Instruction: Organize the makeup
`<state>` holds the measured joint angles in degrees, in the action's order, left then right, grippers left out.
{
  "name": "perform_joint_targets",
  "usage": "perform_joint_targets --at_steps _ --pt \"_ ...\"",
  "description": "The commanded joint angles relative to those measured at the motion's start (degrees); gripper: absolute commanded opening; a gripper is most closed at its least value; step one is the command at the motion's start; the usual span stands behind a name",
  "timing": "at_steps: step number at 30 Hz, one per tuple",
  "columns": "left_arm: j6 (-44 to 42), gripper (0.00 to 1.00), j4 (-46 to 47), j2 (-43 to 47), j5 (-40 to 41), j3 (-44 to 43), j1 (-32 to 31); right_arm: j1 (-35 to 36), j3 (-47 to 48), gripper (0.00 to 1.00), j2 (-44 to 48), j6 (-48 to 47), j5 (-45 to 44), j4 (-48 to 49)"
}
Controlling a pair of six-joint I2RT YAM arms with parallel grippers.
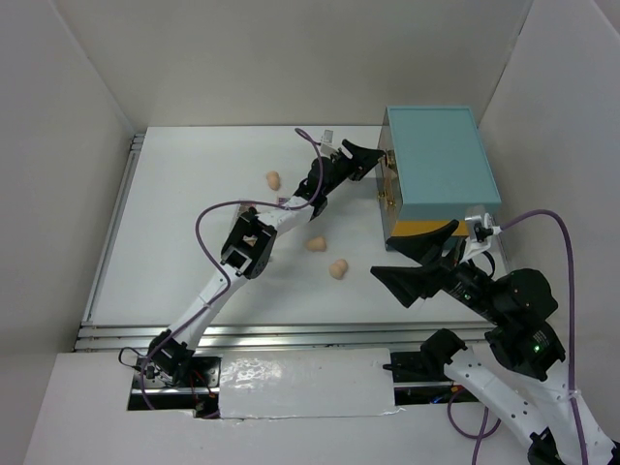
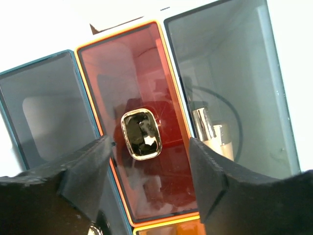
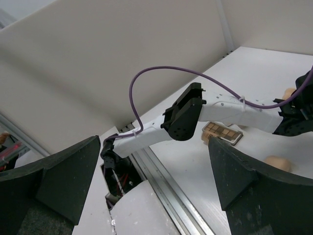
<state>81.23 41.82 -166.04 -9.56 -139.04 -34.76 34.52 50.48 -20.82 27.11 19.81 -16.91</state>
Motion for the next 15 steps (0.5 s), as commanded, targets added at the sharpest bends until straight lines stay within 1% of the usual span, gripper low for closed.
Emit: perform_joint_targets --at_steps 1,7,10,12,14,15 --pt "-0.7 0.75 4.7 -1.2 1.6 -2.3 -0.5 0.5 -0.3 0.99 0.3 -1.2 1.5 3.1" --pt "0.3 0.65 6.6 -2.4 2.1 -2.5 -0.7 0.5 -0.6 0.99 -0.4 -1.2 1.5 3.5" --pt "0.9 0.63 8.7 -3.0 2.5 -2.8 -0.7 0.5 -0.8 0.98 -0.7 -1.3 1.8 3.6" --pt "0.9 0.58 8.9 -3.6 2.6 -3.7 -0.9 0.5 -0.9 0.98 -0.8 -1.4 1.7 3.7" --pt "0.5 0.59 8.6 -3.4 2.7 -3.6 -1.1 0.5 -0.9 0.98 -1.0 -1.4 1.7 3.7" --pt "0.2 0.61 8.6 -3.4 2.7 -3.6 -1.3 0.5 -0.9 0.98 -1.1 -1.4 1.8 3.8"
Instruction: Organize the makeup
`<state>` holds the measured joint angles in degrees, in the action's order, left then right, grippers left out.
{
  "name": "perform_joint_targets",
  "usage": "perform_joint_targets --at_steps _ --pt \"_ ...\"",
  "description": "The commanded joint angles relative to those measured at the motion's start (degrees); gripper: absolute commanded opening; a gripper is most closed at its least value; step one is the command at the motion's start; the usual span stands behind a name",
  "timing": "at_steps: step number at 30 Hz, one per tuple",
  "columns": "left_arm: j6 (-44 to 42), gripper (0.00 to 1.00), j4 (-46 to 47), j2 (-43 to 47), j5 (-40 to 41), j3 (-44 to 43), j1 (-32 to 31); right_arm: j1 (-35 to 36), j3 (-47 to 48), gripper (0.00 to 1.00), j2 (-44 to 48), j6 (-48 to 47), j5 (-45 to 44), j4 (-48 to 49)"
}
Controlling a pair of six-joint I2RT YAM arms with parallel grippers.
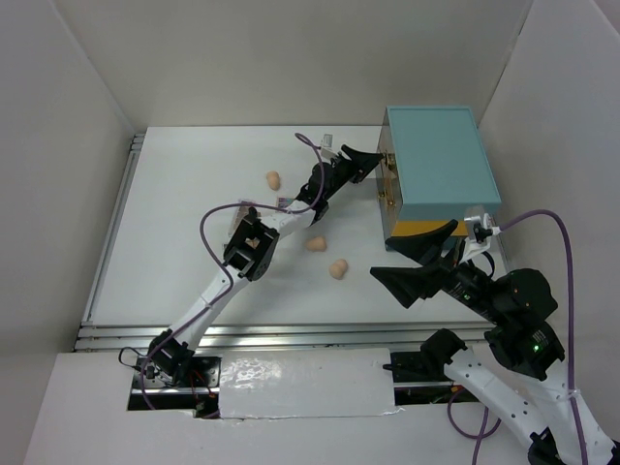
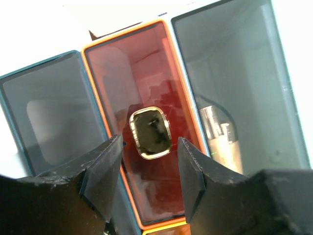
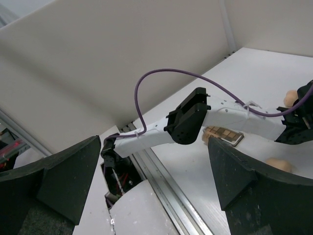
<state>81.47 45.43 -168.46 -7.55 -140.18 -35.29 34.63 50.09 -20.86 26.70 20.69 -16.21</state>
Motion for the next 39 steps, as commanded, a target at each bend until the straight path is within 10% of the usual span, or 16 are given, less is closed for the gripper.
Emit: perform_joint_targets --at_steps 1,23,39 --pt "-0.2 0.61 5.2 -1.0 0.9 -2.4 -0.8 0.3 -0.6 0.98 -1.1 -0.9 1.1 3.2" --pt "-3.7 0.14 15.8 8.9 0.3 13.2 1.4 0.3 -1.1 0.97 -2.0 -1.5 1.5 3.5" --pt "-4.2 0.18 24.2 25.4 -1.8 39.2 8.2 0.4 -1.0 0.95 -2.6 -2.4 1.5 3.1"
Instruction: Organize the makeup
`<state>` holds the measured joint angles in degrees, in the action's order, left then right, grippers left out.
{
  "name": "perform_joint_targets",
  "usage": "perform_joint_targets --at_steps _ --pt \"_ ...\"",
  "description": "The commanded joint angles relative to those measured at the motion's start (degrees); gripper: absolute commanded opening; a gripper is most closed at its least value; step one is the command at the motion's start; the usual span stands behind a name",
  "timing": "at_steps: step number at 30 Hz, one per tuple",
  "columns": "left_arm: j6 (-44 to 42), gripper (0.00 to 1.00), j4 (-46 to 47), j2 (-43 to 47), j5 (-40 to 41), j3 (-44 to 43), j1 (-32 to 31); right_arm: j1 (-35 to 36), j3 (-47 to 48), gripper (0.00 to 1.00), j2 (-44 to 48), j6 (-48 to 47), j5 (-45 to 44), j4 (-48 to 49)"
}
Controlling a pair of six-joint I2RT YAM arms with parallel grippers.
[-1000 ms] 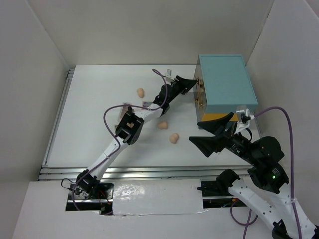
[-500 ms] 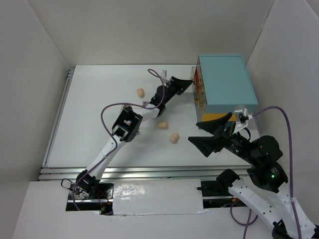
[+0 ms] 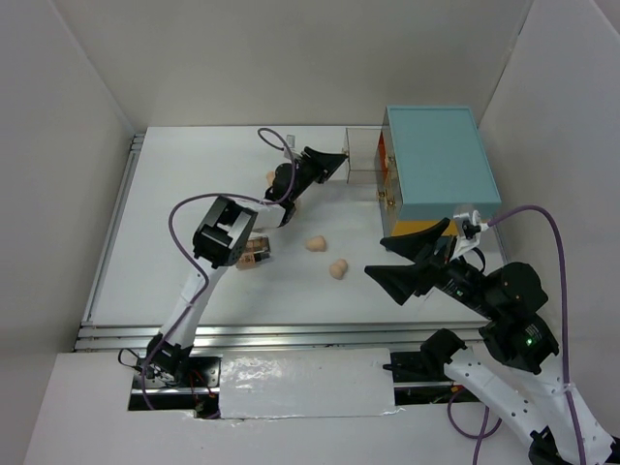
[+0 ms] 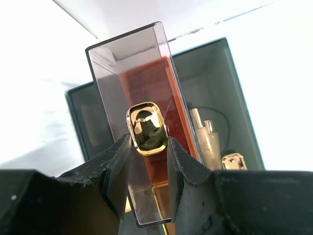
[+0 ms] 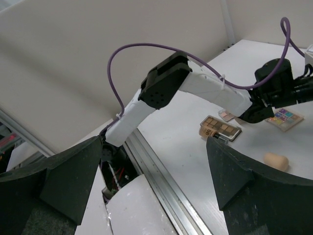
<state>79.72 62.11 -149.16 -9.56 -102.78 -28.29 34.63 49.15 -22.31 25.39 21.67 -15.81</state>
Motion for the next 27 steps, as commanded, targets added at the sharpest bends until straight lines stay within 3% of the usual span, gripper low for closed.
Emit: perform_joint_targets --at_steps 1,3,4,7,8,10,17,20,21,23,24,27 --pt "-2.6 0.23 7.4 6.6 0.2 3.1 1.5 0.4 -0.1 0.95 -1.2 -1.0 0.6 2.5" --pt "-3.0 0.35 7.2 8.1 -0.1 3.9 1.7 0.4 0.1 0.95 -1.6 -1.0 0.5 2.5" --pt "-3.5 0.52 6.9 8.5 -0.3 4.2 2.0 0.3 0.1 0.95 -1.6 -1.3 0.5 2.5" --pt "-5.1 0.72 5.2 10.3 -0.6 5.1 2.1 0.4 0.1 0.97 -2.0 -1.5 0.4 2.3" --pt "-5.5 0.89 4.2 10.9 -0.8 5.6 2.1 0.4 0.1 0.97 -2.0 -1.5 0.3 2.2" --pt "-7.1 0.99 2.8 12.2 -1.0 5.6 2.2 0.4 0.2 0.97 -2.2 -1.6 0.2 2.1" --pt "-15.4 0.99 -10.7 19.2 -1.3 4.9 2.2 0.4 0.1 0.97 -2.1 -1.8 -0.1 1.8" --pt "-22.1 0.99 -25.4 24.9 2.6 5.0 1.8 0.4 0.1 0.97 -2.2 -2.0 -0.1 1.8" --pt "-27.0 0.99 -37.8 26.2 7.8 4.2 0.8 0.4 0.1 0.97 -2.2 -2.0 -0.1 1.8" --pt "-32.1 1.00 -51.5 28.0 15.0 -0.6 -1.1 0.4 -0.1 0.97 -2.3 -2.0 -0.3 1.8" --pt "-36.2 0.99 -63.3 28.7 23.5 -4.3 -3.4 0.5 -0.1 0.97 -2.5 -2.1 -0.4 1.8" --pt "-39.8 0.99 -74.9 29.6 33.1 -6.6 -7.0 0.4 -0.1 0.97 -2.7 -2.2 -0.7 1.8"
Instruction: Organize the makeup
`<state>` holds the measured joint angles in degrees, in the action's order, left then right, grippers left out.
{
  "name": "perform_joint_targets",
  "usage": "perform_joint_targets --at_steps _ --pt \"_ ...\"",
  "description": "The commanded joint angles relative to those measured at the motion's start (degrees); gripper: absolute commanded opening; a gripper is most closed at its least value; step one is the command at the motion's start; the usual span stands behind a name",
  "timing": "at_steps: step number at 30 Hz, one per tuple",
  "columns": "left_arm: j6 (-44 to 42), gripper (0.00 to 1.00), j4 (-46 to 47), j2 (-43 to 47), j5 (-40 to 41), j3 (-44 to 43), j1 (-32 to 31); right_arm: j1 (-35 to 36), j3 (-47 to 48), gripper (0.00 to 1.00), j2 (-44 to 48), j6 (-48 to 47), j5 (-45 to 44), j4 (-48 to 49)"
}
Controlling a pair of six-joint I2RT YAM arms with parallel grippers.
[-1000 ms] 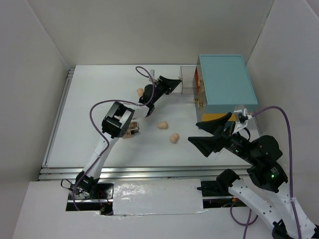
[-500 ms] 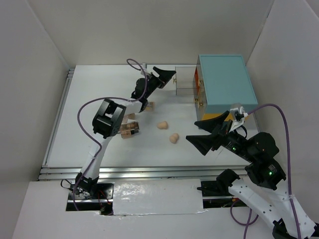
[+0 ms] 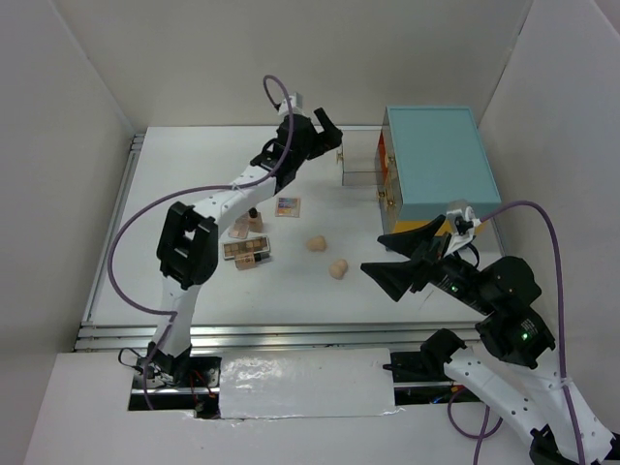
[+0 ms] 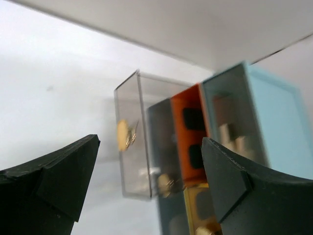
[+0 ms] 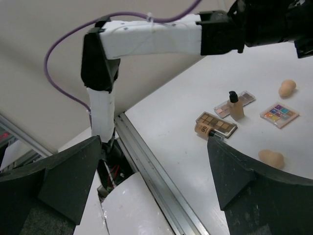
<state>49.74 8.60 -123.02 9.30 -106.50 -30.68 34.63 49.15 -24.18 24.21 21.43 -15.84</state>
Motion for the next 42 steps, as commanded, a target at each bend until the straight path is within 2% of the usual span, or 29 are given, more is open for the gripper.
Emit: perform_joint_targets --at_steps 1,4,8,12,15,20,25,27,34,39,40,42 --pt "-10.0 0.99 -25.4 3.8 18.3 -2.3 -4.8 0.4 -0.2 0.97 -1.0 -0.9 -0.4 1.9" --pt "-9.9 0.99 -32.2 4.3 21.3 -3.4 -2.6 0.4 -0.4 0.97 -1.4 -0.9 -0.6 2.0" --pt "-11.8 0.99 -36.5 0.2 14.9 -9.1 4.5 0.4 -0.4 0.97 -1.9 -1.2 -1.4 1.9" --pt "-16.5 0.99 -38.8 -7.0 11.0 -19.8 7.9 0.5 -0.5 0.97 -2.0 -1.3 -2.1 2.0" --pt "-18.2 0.99 -39.2 -11.4 9.5 -23.5 9.6 0.5 -0.6 0.97 -2.7 -1.3 -1.9 2.2" --pt "-18.5 0.96 -36.1 -13.8 6.7 -23.1 12.4 0.5 -0.8 0.97 -3.5 -1.0 -1.2 2.7" --pt "-18.5 0.91 -34.7 -16.9 3.3 -23.0 12.6 0.4 -1.1 0.97 -3.8 -1.1 -1.1 3.0" --pt "-17.9 0.88 -35.0 -17.9 2.8 -23.1 12.6 0.5 -1.1 0.96 -3.9 -1.1 -1.1 3.0" --pt "-15.5 0.67 -38.7 -22.1 5.6 -25.2 12.5 0.5 -1.1 0.97 -3.6 -1.0 -0.5 3.4" --pt "-14.9 0.68 -39.0 -22.2 6.1 -23.7 12.4 0.5 -1.2 0.97 -3.6 -1.0 -0.4 3.4" --pt "-14.8 0.59 -38.9 -22.1 6.0 -23.1 12.4 0.5 -1.1 0.96 -3.6 -1.0 -0.4 3.4" --pt "-14.7 0.49 -38.7 -21.6 6.2 -22.3 12.2 0.5 -1.2 0.96 -3.5 -1.0 -0.5 3.3"
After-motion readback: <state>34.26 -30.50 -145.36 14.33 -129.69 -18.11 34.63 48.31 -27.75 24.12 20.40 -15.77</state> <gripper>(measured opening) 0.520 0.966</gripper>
